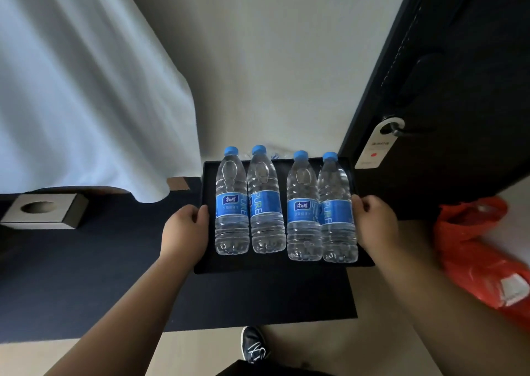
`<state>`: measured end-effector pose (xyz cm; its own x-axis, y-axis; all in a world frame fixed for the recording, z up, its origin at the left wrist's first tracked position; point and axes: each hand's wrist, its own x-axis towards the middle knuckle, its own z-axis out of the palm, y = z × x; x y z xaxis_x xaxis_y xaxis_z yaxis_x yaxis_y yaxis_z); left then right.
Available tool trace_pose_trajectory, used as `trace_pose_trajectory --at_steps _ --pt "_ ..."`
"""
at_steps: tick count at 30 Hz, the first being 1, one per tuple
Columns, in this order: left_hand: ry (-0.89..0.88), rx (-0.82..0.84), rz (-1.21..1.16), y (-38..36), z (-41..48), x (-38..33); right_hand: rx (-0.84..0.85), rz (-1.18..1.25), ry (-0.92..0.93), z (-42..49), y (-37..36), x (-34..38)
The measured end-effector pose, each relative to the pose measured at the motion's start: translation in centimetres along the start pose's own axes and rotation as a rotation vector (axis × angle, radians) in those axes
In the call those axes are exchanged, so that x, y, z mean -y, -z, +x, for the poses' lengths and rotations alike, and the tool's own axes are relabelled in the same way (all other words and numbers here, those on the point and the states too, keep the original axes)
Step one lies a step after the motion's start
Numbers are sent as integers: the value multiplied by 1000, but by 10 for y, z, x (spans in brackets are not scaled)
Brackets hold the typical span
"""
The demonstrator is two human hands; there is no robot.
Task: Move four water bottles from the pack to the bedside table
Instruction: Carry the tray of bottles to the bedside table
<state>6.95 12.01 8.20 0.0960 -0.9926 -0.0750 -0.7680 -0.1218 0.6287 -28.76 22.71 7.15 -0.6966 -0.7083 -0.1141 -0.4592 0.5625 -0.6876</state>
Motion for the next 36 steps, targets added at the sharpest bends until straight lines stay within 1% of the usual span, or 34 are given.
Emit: trace_pose_trajectory --at_steps 7,16,20,26,36 --pt "25 -86 50 13 -51 6 30 -10 69 -18 25 -1" --pt "159 -188 29 40 -126 37 111 -23 196 -55 28 9" --pt "220 -250 39 62 -153 58 165 -26 232 -76 14 21" --pt "341 -348 72 96 -193 103 300 -34 319 -115 -16 49" --pt "475 -436 65 166 -256 182 464 -55 474 -199 -68 114"
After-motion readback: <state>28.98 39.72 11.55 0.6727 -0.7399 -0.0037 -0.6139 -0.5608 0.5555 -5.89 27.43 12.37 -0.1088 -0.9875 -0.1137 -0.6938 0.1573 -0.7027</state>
